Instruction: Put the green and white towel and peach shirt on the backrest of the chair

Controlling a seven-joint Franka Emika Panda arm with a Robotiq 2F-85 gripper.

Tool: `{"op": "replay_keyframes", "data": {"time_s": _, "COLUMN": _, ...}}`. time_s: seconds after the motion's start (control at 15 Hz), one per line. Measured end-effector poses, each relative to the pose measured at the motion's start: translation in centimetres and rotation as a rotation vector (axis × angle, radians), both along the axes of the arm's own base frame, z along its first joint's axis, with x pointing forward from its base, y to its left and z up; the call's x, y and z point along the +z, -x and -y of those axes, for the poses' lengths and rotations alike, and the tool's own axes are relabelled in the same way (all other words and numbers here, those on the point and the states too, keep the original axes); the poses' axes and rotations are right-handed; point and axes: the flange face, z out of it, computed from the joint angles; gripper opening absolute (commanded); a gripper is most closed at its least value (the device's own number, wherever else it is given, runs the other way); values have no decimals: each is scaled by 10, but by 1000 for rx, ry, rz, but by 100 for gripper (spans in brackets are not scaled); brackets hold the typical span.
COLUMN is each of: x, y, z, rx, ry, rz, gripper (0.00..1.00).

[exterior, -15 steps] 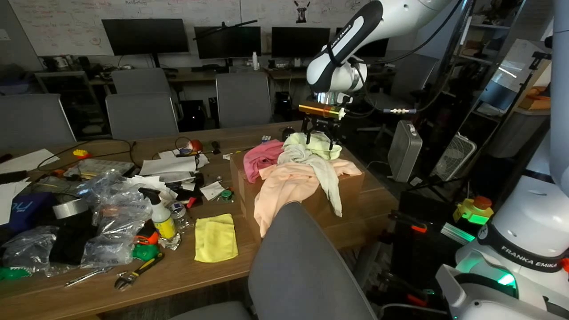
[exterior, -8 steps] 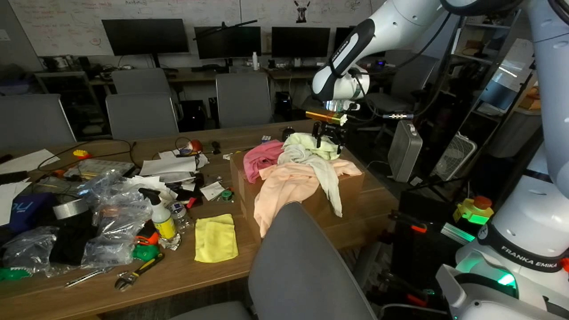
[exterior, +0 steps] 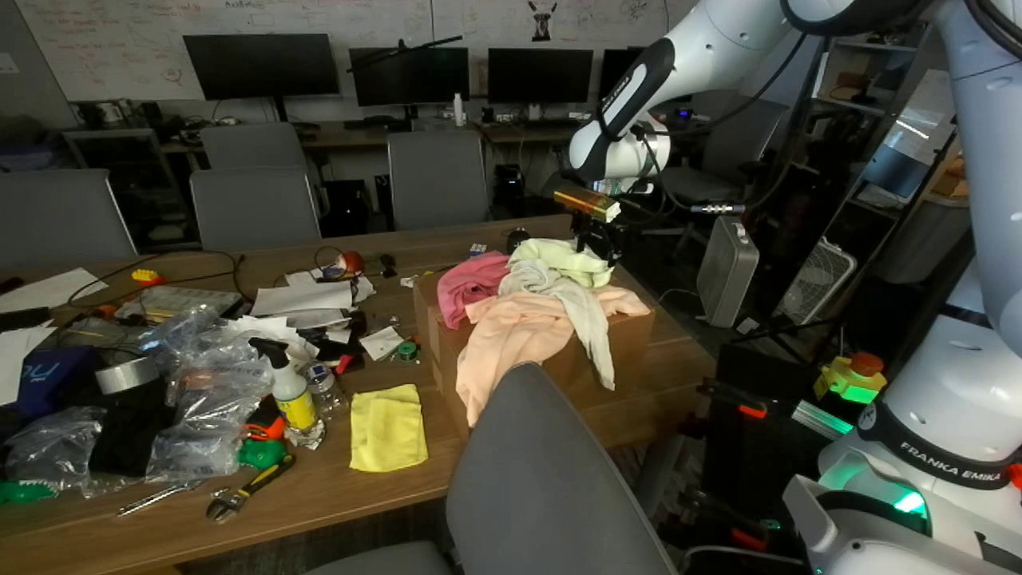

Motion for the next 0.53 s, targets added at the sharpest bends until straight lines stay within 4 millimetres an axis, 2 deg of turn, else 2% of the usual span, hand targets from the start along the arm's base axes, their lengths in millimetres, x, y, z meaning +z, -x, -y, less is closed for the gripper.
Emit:
{"op": "replay_keyframes", "data": {"time_s": 0.27, "x": 3, "y": 0, "z": 11, "rx": -75, "ry": 44, "rz": 17, "gripper": 100}}
{"op": "replay_keyframes", "data": {"time_s": 0.53, "x": -3, "y": -7, "z": 17, "rx": -125, "ry": 73, "rz": 24, "gripper": 100}}
